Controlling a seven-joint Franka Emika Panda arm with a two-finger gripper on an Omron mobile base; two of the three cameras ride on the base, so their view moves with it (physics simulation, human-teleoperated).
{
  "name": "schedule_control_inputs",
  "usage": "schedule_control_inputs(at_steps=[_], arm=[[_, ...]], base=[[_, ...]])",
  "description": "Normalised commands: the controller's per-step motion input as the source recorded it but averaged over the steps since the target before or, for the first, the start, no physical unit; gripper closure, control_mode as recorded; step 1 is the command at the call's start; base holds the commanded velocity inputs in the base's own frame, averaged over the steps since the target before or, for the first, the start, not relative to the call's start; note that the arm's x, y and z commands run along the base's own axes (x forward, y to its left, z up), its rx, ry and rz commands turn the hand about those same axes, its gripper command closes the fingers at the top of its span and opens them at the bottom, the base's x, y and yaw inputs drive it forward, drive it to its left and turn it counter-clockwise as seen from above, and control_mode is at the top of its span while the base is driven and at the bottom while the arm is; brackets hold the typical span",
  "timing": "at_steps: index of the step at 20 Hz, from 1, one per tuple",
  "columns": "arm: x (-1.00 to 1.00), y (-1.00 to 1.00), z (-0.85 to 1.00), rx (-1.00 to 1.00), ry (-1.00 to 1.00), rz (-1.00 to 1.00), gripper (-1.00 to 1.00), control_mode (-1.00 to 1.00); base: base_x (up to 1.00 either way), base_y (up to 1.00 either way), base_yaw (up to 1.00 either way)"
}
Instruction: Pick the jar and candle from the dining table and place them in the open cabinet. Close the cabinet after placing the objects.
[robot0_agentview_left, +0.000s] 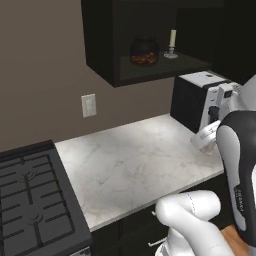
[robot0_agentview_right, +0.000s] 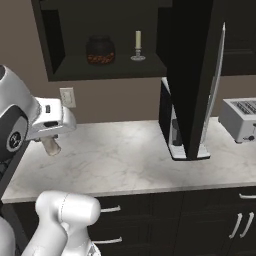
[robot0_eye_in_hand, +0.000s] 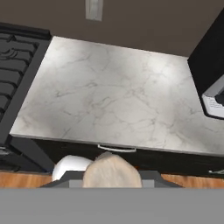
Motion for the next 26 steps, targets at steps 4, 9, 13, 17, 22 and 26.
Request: schedule_control_inputs(at_steps=[4,9,13,17,22,26], arm=[[-0.57,0.0,0.79,0.0,-0.34,0.01,1.0,-1.0],[-0.42,0.0,0.91,0.01,-0.29,0.0,1.0,-1.0],[-0.03,0.0,0.59,0.11,-0.17,0.01,1.0,-1.0],[0.09,0.01,0.55,0.14,-0.11,0.0,1.0,-1.0],[0.34,0.08,0.51,0.07,-0.04,0.0,1.0,-1.0],[0.57,0.3,0.06,0.0,0.0,-0.03,1.0,-1.0]], base=[[0.0,0.0,0.0],[0.0,0.0,0.0],[0.0,0.0,0.0],[0.0,0.0,0.0],[0.0,0.0,0.0],[0.0,0.0,0.0]])
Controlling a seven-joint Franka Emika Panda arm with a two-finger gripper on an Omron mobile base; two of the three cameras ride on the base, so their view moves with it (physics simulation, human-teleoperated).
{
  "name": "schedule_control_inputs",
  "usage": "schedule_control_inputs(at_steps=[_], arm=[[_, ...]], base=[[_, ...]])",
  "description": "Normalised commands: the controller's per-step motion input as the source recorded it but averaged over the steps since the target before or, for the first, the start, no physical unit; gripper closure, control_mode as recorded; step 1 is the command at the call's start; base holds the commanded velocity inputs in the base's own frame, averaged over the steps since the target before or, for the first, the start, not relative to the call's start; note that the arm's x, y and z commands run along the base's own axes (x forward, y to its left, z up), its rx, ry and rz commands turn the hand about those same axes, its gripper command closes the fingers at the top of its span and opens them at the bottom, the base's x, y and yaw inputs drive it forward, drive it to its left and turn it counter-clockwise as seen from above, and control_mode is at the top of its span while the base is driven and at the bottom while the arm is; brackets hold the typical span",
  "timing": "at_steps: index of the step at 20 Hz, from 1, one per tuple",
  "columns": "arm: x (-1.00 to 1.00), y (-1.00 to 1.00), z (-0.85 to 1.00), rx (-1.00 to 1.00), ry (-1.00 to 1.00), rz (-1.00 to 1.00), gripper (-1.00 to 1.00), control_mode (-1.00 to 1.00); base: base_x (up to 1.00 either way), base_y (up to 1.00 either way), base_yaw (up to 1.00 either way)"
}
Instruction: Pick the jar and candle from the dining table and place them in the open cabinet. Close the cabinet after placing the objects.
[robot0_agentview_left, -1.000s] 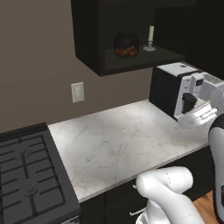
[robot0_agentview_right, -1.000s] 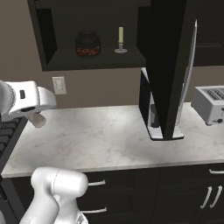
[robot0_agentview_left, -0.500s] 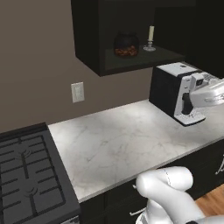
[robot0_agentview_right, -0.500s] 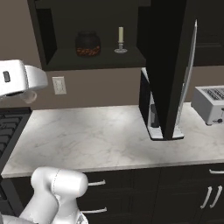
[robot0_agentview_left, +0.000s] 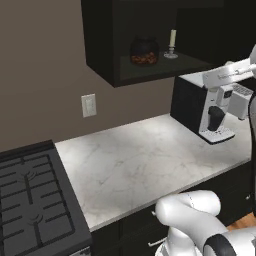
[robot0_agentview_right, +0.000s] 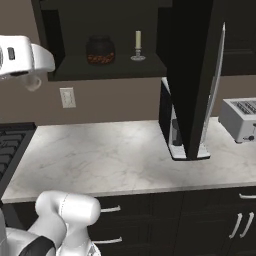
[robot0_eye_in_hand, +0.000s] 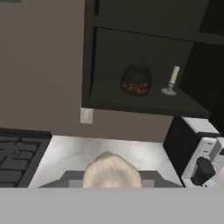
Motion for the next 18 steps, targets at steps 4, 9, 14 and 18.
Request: schedule_control_inputs(at_steps=[4,9,14,18], arm=[[0.6,0.16,-0.07,0.01,-0.07,-0.04,1.0,-1.0],[0.34,0.08,-0.25,0.01,-0.1,-0.03,1.0,-1.0],[0.44,0.0,-0.35,0.01,-0.11,-0.02,1.0,-1.0],[0.45,0.06,0.02,0.0,0.04,-0.01,1.0,-1.0]], base=[[0.0,0.0,0.0],[0.0,0.0,0.0],[0.0,0.0,0.0],[0.0,0.0,0.0]])
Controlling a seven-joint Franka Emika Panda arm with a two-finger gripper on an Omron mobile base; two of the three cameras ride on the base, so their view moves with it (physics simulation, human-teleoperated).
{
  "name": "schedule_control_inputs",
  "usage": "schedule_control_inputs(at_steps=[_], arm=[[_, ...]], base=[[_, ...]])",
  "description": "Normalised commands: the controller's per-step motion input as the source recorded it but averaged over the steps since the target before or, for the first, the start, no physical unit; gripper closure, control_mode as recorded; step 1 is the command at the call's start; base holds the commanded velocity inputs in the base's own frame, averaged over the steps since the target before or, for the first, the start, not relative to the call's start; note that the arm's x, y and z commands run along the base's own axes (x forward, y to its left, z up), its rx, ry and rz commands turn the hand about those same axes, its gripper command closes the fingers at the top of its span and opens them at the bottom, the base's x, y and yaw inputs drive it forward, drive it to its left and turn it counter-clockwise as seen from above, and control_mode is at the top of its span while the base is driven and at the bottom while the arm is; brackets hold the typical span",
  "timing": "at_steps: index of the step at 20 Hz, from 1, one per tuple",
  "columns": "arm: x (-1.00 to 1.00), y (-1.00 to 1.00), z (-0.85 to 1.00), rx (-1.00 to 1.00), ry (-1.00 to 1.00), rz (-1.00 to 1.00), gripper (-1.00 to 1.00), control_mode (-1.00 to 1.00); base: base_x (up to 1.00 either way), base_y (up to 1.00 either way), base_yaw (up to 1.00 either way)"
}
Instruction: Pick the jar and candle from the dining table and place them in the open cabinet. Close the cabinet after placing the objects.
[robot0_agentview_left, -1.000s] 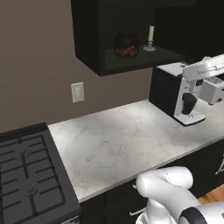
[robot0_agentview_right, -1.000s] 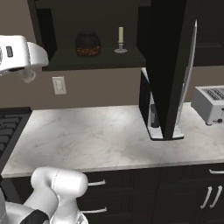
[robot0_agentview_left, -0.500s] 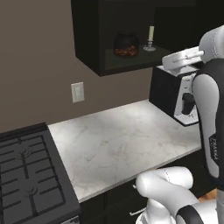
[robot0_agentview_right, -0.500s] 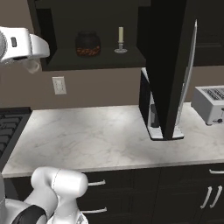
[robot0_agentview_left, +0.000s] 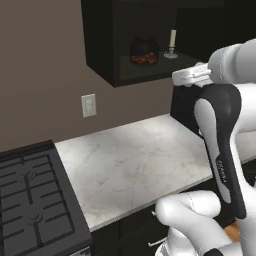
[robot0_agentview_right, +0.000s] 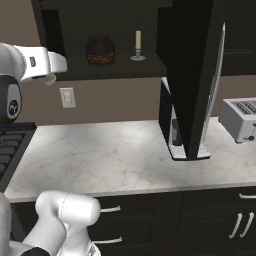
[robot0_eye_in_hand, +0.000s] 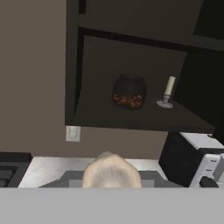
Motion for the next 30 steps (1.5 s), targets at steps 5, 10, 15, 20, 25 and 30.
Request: schedule_control_inputs(at_steps=[5,10,15,20,25,30], arm=[[0.43,0.0,0.02,0.0,0.1,0.0,1.0,-1.0],[0.35,0.0,0.0,0.0,0.13,0.03,1.0,-1.0],[0.33,0.0,0.0,0.02,0.04,0.13,1.0,-1.0],[0.37,0.0,0.0,0.06,-0.01,0.21,1.0,-1.0],[0.48,-0.01,0.0,0.02,0.0,0.18,1.0,-1.0],[0.44,0.0,0.0,0.0,0.01,0.04,1.0,-1.0]], base=[[0.0,0.0,0.0],[0.0,0.0,0.0],[0.0,0.0,0.0],[0.0,0.0,0.0],[0.0,0.0,0.0],[0.0,0.0,0.0]])
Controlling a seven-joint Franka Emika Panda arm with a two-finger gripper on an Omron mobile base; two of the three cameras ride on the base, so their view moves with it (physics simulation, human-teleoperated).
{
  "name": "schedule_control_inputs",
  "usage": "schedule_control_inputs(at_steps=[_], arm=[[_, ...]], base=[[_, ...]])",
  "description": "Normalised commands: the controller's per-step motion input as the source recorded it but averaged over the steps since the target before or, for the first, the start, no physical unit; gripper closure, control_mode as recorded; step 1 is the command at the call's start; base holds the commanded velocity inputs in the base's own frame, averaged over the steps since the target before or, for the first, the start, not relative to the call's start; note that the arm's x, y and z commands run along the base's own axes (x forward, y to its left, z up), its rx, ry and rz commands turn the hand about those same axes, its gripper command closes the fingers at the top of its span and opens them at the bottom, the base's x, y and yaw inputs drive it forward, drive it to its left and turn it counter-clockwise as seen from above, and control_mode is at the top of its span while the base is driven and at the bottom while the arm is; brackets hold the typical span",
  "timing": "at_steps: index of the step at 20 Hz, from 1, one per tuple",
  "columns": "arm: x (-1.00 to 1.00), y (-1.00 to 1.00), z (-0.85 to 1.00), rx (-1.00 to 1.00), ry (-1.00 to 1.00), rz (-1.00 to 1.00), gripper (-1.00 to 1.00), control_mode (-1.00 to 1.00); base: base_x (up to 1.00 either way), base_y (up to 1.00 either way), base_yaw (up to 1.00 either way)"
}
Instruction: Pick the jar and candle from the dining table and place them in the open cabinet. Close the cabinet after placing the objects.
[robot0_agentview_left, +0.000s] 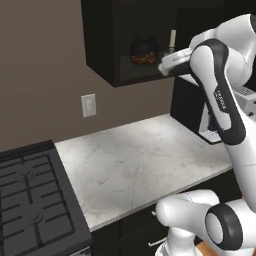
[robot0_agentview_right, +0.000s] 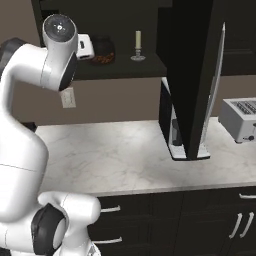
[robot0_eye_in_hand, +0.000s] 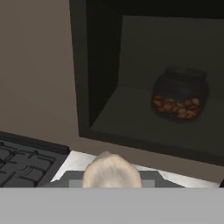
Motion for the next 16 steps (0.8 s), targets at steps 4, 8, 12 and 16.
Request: schedule_control_inputs(at_steps=[4,8,12,16], arm=[[0.39,0.0,0.0,0.0,0.01,0.0,1.0,-1.0],[0.44,0.0,0.0,0.0,0.01,0.0,1.0,-1.0],[0.49,0.0,-0.03,0.0,0.0,0.0,1.0,-1.0],[0.42,0.01,-0.02,0.0,0.0,0.0,1.0,-1.0]], base=[[0.0,0.0,0.0],[0.0,0.0,0.0],[0.0,0.0,0.0],[0.0,0.0,0.0]])
